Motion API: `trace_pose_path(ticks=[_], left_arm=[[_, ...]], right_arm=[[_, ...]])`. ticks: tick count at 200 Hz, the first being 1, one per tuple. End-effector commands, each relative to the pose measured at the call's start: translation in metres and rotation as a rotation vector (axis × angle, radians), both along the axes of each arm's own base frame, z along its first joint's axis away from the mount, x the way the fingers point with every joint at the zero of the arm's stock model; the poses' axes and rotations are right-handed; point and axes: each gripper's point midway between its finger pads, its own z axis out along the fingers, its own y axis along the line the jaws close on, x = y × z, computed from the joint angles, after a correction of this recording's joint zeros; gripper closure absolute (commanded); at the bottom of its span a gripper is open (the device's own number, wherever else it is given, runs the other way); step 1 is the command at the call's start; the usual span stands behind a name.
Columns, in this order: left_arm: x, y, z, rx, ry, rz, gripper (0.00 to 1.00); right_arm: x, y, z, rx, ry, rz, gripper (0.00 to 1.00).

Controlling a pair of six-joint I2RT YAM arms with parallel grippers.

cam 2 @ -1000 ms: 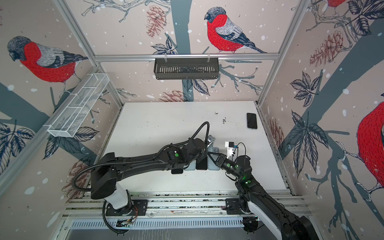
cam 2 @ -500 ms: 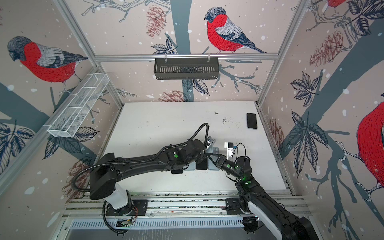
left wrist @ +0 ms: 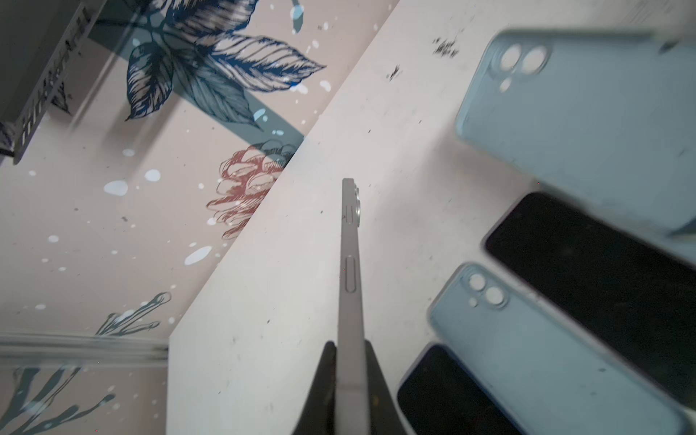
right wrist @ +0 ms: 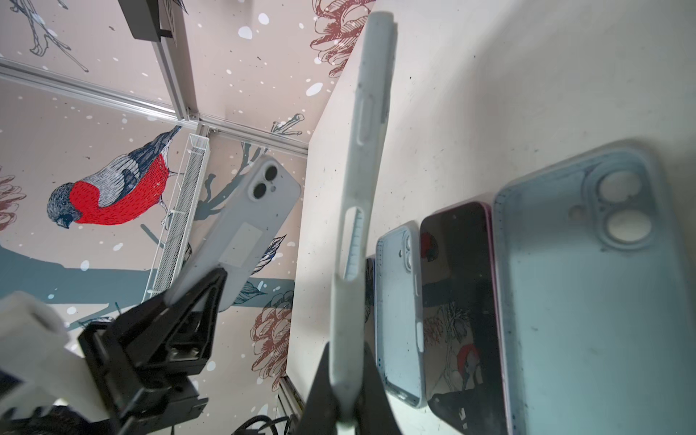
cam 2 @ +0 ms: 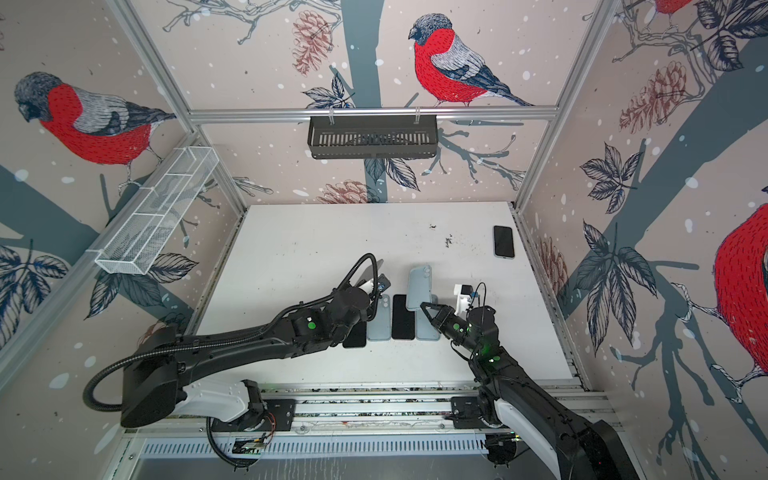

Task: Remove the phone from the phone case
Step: 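Pull the black phone from the case with the left gripper while the right holds, then lower the black phone and the case onto the table with both grippers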

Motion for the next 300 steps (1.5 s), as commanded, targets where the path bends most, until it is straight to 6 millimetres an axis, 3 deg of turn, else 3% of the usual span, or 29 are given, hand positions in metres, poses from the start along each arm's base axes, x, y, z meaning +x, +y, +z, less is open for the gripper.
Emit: trace_pose_path(ticks=[1,53,118,169,220,229,262,266,285,300], left_arm=[[0.017,0.011,0.010,0.028,-0.093,0.032,1.00],[0.041,0.012,-0.032,0.216,-0.047,0.015,1.00],[0.048,0.011,-0.078,0.297,0.021,-0.025,1.00],[0.056,0.016,-0.097,0.343,0.025,-0.007,1.00],[0.058,0.020,-0.105,0.326,0.036,-0.022,0.65],[0.058,0.020,-0.106,0.324,0.034,-0.023,0.57],[0.063,0.022,-0.112,0.327,0.037,0.001,0.49],[0.063,0.022,-0.113,0.326,0.037,0.005,0.45],[0.068,0.023,-0.112,0.311,0.030,0.019,0.34],[0.072,0.026,-0.111,0.288,0.039,0.035,0.31]], right_arm=[[0.014,0.010,0.023,0.029,-0.042,-0.001,1.00],[0.045,0.059,0.026,0.043,0.012,0.065,1.00],[0.070,0.112,-0.017,0.030,0.131,0.119,1.00],[0.091,0.127,-0.041,0.000,0.185,0.120,1.00],[0.104,0.140,-0.061,0.000,0.242,0.162,0.96],[0.105,0.139,-0.064,-0.005,0.249,0.163,0.91],[0.106,0.137,-0.069,-0.021,0.269,0.169,0.63],[0.106,0.136,-0.069,-0.020,0.270,0.168,0.59],[0.106,0.135,-0.070,-0.011,0.280,0.176,0.53],[0.106,0.134,-0.069,0.003,0.283,0.185,0.48]])
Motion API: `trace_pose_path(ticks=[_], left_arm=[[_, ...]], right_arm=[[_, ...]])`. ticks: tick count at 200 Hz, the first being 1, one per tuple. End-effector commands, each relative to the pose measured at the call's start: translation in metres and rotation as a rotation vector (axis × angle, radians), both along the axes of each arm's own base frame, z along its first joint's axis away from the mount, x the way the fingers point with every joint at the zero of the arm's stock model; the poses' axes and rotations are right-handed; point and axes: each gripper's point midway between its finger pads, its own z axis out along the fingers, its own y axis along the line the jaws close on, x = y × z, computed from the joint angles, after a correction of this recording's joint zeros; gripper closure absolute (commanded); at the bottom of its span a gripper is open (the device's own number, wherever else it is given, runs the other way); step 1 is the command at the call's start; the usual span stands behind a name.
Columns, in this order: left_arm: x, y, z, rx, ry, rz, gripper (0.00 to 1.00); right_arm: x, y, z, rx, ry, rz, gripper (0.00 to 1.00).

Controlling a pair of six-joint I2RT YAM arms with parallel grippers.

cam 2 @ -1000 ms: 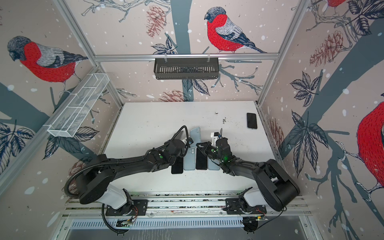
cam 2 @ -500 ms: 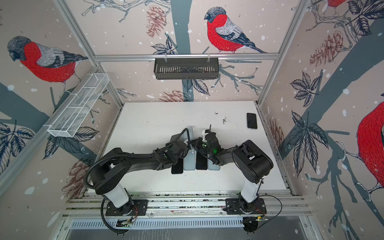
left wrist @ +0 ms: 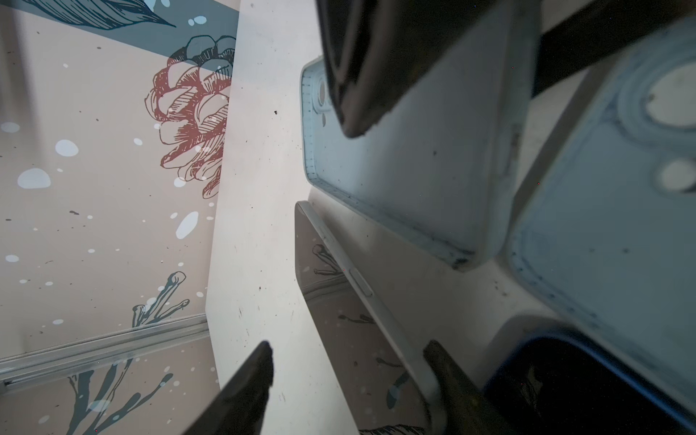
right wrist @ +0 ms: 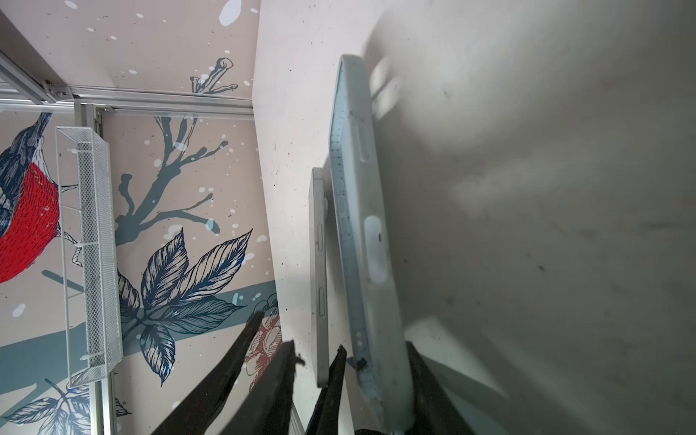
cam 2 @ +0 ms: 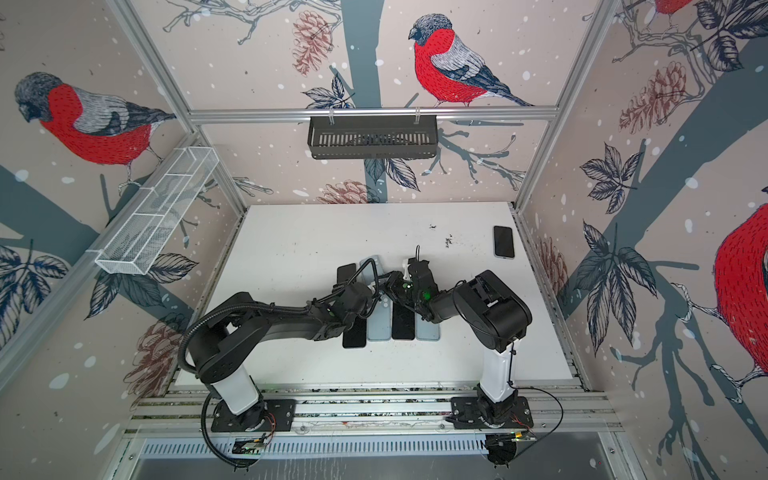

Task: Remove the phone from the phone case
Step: 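Lower the black phone and the case onto the table with both grippers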

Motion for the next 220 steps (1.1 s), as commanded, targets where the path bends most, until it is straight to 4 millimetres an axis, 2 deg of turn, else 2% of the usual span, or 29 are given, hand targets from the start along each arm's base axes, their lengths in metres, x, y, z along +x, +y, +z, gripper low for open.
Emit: trace_pose_path(ticks=[1,9,12,17,66,123,147,150,161,187,203,211,214,220], left_arm=[[0.014,-0.009,0.016,-0.104,-0.049,0.013,0.31],[0.015,-0.007,0.016,-0.110,-0.044,0.016,0.30],[0.016,-0.006,0.015,-0.110,-0.043,0.019,0.18],[0.017,-0.004,0.016,-0.111,-0.048,0.026,0.13],[0.025,0.005,0.008,-0.137,-0.008,0.055,0.10],[0.037,0.004,0.012,-0.140,-0.022,0.072,0.09],[0.040,0.002,0.035,-0.210,-0.059,0.093,0.09],[0.041,0.002,0.040,-0.225,-0.068,0.099,0.05],[0.043,0.003,0.056,-0.288,-0.084,0.126,0.03],[0.046,0.012,0.083,-0.516,-0.028,0.262,0.03],[0.045,0.016,0.087,-0.658,0.058,0.345,0.03],[0.041,0.026,0.079,-0.680,0.089,0.421,0.03],[0.046,0.027,0.087,-0.709,0.078,0.445,0.03],[0.045,0.036,0.084,-0.727,0.092,0.510,0.03]], right_arm=[[-0.002,0.001,0.003,0.025,0.004,0.025,0.48],[-0.002,0.001,0.002,0.024,0.009,0.029,0.44],[-0.002,0.000,0.003,0.025,0.008,0.029,0.42],[-0.002,0.000,0.003,0.029,0.008,0.030,0.39],[0.001,-0.003,0.006,0.031,0.010,0.060,0.24],[0.012,-0.003,0.010,0.038,0.014,0.085,0.12],[0.021,-0.001,0.011,0.044,0.012,0.090,0.05],[0.022,0.000,0.011,0.044,0.015,0.091,0.04],[0.026,0.000,0.011,0.051,0.016,0.096,0.02],[0.027,0.001,0.014,0.052,0.007,0.112,0.00],[0.025,0.000,0.016,0.027,-0.004,0.128,0.00],[0.025,-0.002,0.013,-0.005,-0.004,0.130,0.00],[0.025,-0.002,0.012,-0.015,-0.004,0.133,0.00],[0.024,-0.003,0.010,-0.029,-0.002,0.138,0.00]])
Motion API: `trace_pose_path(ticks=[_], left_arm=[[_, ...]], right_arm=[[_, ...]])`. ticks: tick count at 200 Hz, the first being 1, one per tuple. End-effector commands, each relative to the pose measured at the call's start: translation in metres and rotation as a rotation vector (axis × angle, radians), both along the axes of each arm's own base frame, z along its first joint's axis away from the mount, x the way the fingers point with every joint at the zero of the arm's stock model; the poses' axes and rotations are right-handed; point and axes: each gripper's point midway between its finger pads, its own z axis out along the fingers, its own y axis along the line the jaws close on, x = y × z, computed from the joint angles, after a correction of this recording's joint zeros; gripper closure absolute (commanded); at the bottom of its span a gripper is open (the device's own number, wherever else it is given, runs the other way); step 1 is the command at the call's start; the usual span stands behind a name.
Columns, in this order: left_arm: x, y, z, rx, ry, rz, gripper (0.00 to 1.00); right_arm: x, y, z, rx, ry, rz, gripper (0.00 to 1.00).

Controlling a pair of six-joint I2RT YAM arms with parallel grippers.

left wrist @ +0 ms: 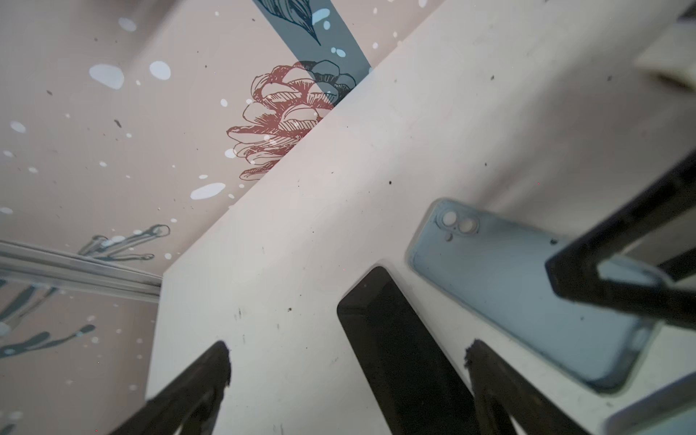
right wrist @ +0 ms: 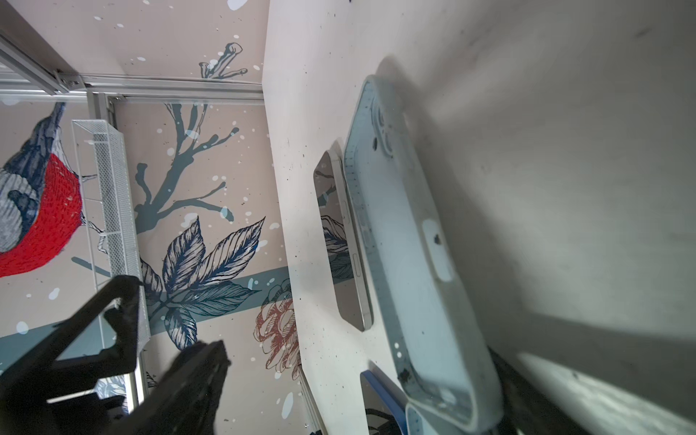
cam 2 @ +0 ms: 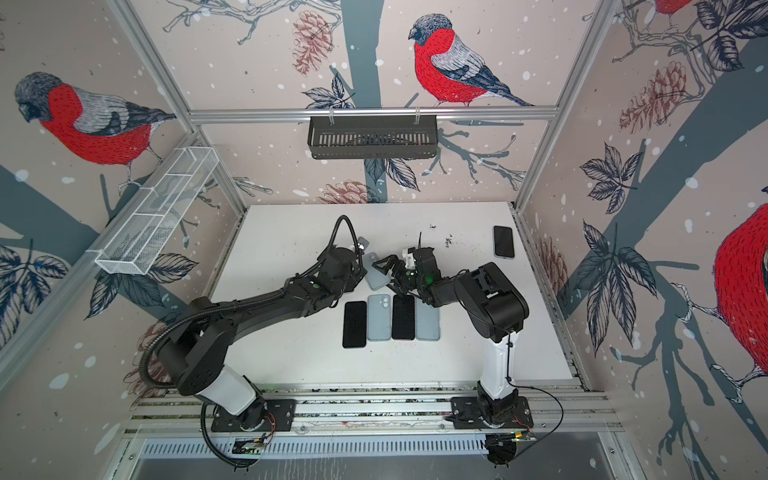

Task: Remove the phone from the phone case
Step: 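Lower the black phone and the case onto the table with both grippers, then open both grippers to release the phone and case beyond the row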

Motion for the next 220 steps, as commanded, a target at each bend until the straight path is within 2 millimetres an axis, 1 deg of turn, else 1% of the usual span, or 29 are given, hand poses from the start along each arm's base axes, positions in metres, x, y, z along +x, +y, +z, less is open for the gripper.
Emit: trace_pose_path(ticks=[1,5,18,30,34,36,41,51,59,68,81,99,112,121,133,145,162,182,193,202,220], left_arm=[[-0.012,0.022,-0.021,-0.186,0.179,0.190,0.03],[-0.012,0.027,-0.023,-0.214,0.198,0.224,0.03],[-0.021,0.044,-0.040,-0.273,0.291,0.305,0.03],[-0.027,0.071,-0.051,-0.287,0.312,0.423,0.03],[-0.028,0.079,-0.050,-0.303,0.309,0.456,0.03],[-0.031,0.085,-0.055,-0.304,0.319,0.473,0.03],[-0.035,0.094,-0.060,-0.322,0.333,0.500,0.03],[-0.040,0.109,-0.068,-0.368,0.357,0.538,0.03],[-0.042,0.119,-0.071,-0.402,0.368,0.567,0.05],[-0.044,0.125,-0.075,-0.429,0.379,0.574,0.06],[-0.044,0.122,-0.075,-0.465,0.386,0.550,0.07],[-0.039,0.110,-0.074,-0.547,0.408,0.483,0.11],[-0.034,0.097,-0.075,-0.580,0.433,0.430,0.18],[-0.032,0.089,-0.078,-0.599,0.456,0.404,0.20],[-0.028,0.087,-0.083,-0.602,0.463,0.409,0.22],[-0.022,0.084,-0.087,-0.604,0.466,0.406,0.25],[-0.015,0.067,-0.089,-0.644,0.494,0.337,0.26],[-0.008,0.069,-0.096,-0.629,0.490,0.366,0.28],[-0.004,0.064,-0.096,-0.642,0.483,0.344,0.28],[-0.002,0.061,-0.098,-0.650,0.488,0.331,0.28],[0.001,0.057,-0.104,-0.645,0.503,0.317,0.28]], right_arm=[[-0.004,-0.001,-0.002,-0.057,-0.026,0.041,0.00],[-0.005,-0.002,-0.002,-0.061,-0.027,0.048,0.00],[-0.007,-0.005,-0.005,-0.089,-0.028,0.062,0.00],[-0.011,-0.009,-0.008,-0.122,-0.037,0.077,0.00],[-0.013,-0.009,-0.008,-0.132,-0.038,0.084,0.00],[-0.014,-0.010,-0.008,-0.138,-0.039,0.086,0.00],[-0.015,-0.012,-0.009,-0.157,-0.045,0.090,0.00],[-0.017,-0.016,-0.008,-0.206,-0.069,0.097,0.00],[-0.020,-0.018,-0.009,-0.250,-0.089,0.114,0.00],[-0.022,-0.020,-0.009,-0.292,-0.107,0.132,0.00],[-0.023,-0.024,-0.007,-0.339,-0.129,0.148,0.00],[-0.014,-0.035,-0.006,-0.478,-0.194,0.160,0.01],[-0.008,-0.037,-0.006,-0.599,-0.248,0.198,0.07],[-0.004,-0.039,-0.009,-0.698,-0.282,0.225,0.11],[-0.001,-0.039,-0.011,-0.769,-0.315,0.255,0.18],[0.002,-0.036,-0.012,-0.786,-0.341,0.274,0.26],[0.007,-0.033,-0.014,-0.793,-0.364,0.290,0.38],[0.014,-0.027,-0.021,-0.806,-0.371,0.314,0.48],[0.016,-0.022,-0.022,-0.806,-0.383,0.324,0.51],[0.018,-0.018,-0.024,-0.807,-0.393,0.333,0.52],[0.023,-0.013,-0.028,-0.809,-0.397,0.343,0.55]])
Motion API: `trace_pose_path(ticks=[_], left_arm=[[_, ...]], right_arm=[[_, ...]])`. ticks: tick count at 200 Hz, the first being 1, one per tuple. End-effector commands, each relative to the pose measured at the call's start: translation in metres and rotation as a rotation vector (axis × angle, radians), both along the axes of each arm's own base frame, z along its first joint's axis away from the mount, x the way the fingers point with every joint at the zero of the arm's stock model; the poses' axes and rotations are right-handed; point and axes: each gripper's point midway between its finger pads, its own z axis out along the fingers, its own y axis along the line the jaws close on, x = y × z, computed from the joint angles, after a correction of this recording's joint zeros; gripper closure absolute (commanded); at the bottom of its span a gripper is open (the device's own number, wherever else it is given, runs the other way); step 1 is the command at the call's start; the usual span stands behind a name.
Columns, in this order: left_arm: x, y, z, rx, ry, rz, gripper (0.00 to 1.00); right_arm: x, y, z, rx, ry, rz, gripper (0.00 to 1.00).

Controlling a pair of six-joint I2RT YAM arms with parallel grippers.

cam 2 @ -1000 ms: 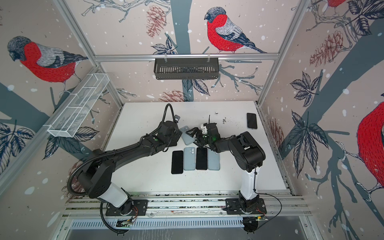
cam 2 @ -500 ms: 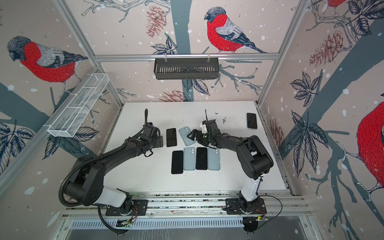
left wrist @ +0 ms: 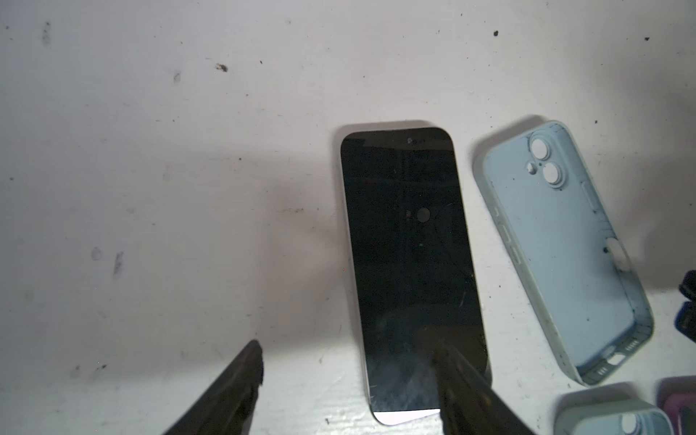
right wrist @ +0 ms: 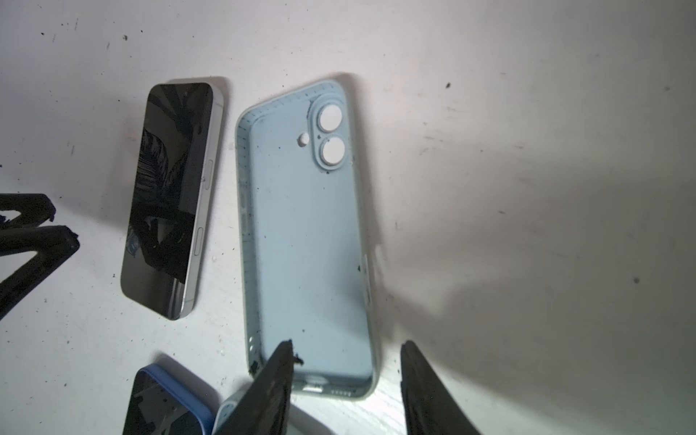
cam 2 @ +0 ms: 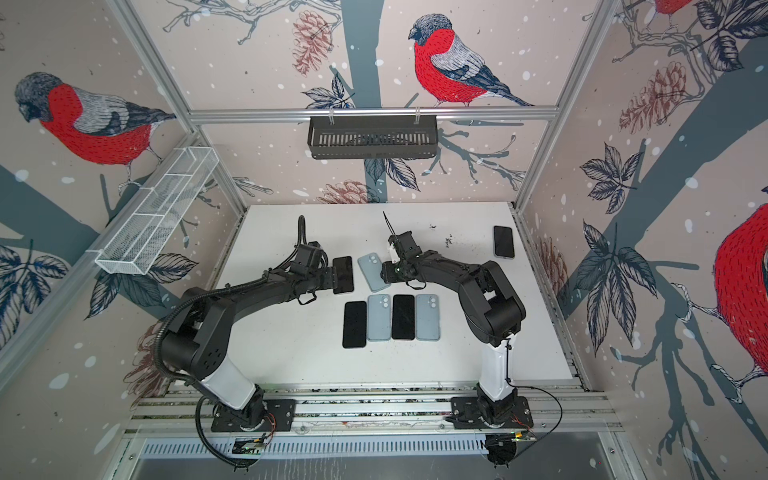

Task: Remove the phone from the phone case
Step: 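Open both grippers to release the phone and case beyond the row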

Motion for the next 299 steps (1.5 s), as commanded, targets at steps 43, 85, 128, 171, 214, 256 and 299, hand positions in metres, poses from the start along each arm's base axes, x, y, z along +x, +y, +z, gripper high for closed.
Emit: trace_pose_path(ticks=[43,85,128,171,214,256,299], left_arm=[[0.021,-0.023,-0.008,-0.063,-0.025,-0.067,0.30],[0.024,-0.031,-0.016,-0.072,-0.030,-0.094,0.33],[0.018,-0.055,-0.021,-0.063,-0.044,-0.169,0.34],[0.012,-0.071,-0.025,-0.063,-0.047,-0.201,0.36],[0.008,-0.076,-0.029,-0.136,-0.012,-0.154,0.38],[0.007,-0.065,-0.025,-0.156,-0.001,-0.073,0.38],[-0.009,-0.067,-0.017,-0.273,0.001,-0.046,0.37]], right_arm=[[0.015,0.006,-0.019,-0.055,-0.003,0.014,0.62],[0.017,0.003,-0.021,0.022,0.049,-0.068,0.70],[0.013,0.009,-0.022,0.104,0.093,-0.100,0.77],[0.005,0.006,-0.023,0.150,0.127,-0.135,0.81],[-0.004,0.004,-0.026,0.185,0.142,-0.141,0.83],[0.004,-0.015,-0.029,0.116,0.126,-0.141,0.78],[0.018,-0.021,-0.026,0.042,0.105,-0.113,0.56]])
